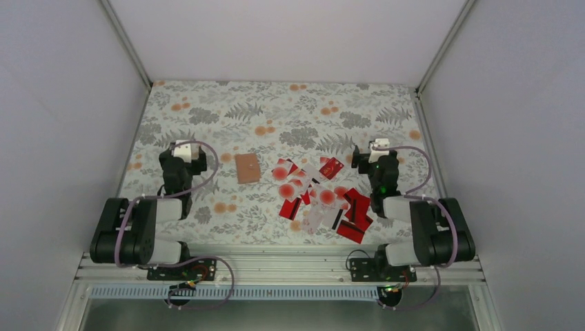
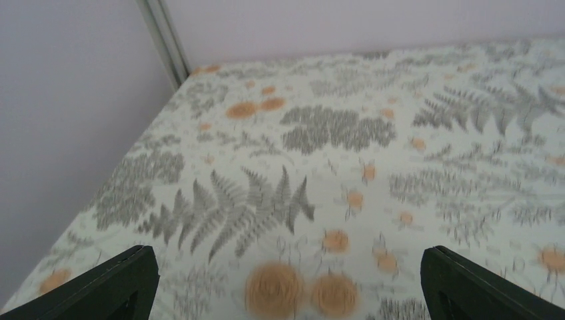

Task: Put the credit cards into the card holder

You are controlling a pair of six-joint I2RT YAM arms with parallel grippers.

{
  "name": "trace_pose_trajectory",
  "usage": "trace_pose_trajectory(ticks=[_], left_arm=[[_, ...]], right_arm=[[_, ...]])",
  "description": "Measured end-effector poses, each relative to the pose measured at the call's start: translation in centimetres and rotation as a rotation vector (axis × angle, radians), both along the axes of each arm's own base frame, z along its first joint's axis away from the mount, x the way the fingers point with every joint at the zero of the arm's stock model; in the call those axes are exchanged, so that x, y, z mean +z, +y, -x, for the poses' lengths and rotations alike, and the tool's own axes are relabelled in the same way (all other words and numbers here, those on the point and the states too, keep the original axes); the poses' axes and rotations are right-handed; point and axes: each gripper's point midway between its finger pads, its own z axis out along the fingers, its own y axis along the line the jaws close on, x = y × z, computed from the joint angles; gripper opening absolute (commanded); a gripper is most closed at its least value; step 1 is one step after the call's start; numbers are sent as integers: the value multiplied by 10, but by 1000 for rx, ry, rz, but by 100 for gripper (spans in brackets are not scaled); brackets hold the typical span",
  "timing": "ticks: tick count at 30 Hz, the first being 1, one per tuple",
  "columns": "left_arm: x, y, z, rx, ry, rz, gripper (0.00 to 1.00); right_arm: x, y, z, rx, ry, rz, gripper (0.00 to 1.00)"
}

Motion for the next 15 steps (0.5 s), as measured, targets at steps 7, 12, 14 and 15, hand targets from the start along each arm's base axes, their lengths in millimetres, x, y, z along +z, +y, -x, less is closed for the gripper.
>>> trace_pose_trajectory(ticks=[7,12,14,15], left_arm=[[17,7,-21,-45,-103,32,98],[10,-8,-26,-136,-114,31,100],[11,-13,-25,-163,-122,28,100],[12,-15,-25,-171,-128,28,100]], right_arm=[[5,2,-15,70,-50,-9,99],[13,1,-17,120,-90,-34,99],[12,-5,-19,124,-100,-51,99],[9,-7,-19,125,-96,-57,99]])
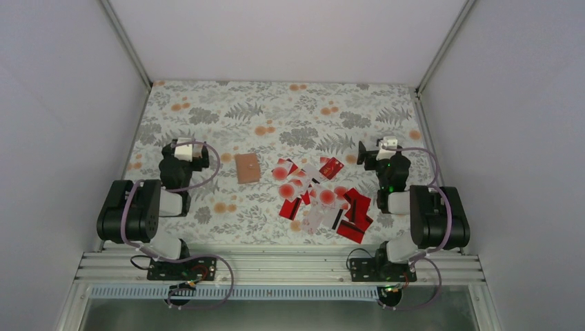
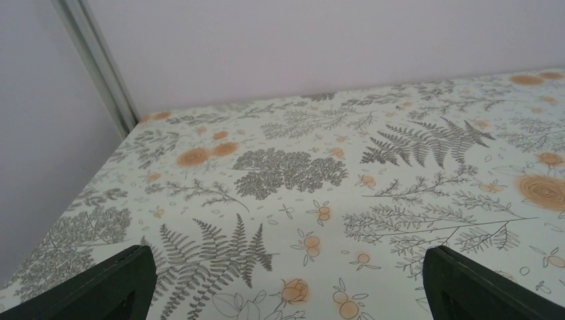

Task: Put the credit cards into the card holder

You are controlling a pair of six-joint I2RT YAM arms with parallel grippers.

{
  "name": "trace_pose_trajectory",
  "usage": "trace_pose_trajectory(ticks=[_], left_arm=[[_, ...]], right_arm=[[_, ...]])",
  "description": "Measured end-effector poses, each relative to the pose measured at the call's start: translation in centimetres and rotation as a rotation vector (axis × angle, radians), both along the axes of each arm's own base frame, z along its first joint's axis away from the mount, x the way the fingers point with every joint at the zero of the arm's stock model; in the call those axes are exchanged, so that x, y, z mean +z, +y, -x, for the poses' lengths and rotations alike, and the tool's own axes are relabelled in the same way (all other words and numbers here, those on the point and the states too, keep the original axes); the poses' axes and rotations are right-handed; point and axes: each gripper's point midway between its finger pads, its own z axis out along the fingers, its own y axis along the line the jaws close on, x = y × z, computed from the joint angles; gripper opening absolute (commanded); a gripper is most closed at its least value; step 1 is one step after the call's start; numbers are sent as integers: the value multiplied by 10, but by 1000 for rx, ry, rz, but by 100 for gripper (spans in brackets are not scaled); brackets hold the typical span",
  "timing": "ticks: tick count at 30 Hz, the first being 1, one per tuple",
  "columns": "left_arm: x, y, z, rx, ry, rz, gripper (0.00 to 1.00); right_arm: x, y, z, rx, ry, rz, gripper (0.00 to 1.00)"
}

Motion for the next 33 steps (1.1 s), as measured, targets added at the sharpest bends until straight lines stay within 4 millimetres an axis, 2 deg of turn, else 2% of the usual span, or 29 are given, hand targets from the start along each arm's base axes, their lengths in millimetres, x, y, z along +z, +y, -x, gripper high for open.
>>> trace_pose_trajectory(ticks=[10,33], left_arm=[[9,-3,-1,-19,-37,-8,100],[9,-4,-1,-25,-39,-17,100]], right_arm=[[5,2,0,28,-21,-23,99],[6,3,0,35,-25,-25,99]])
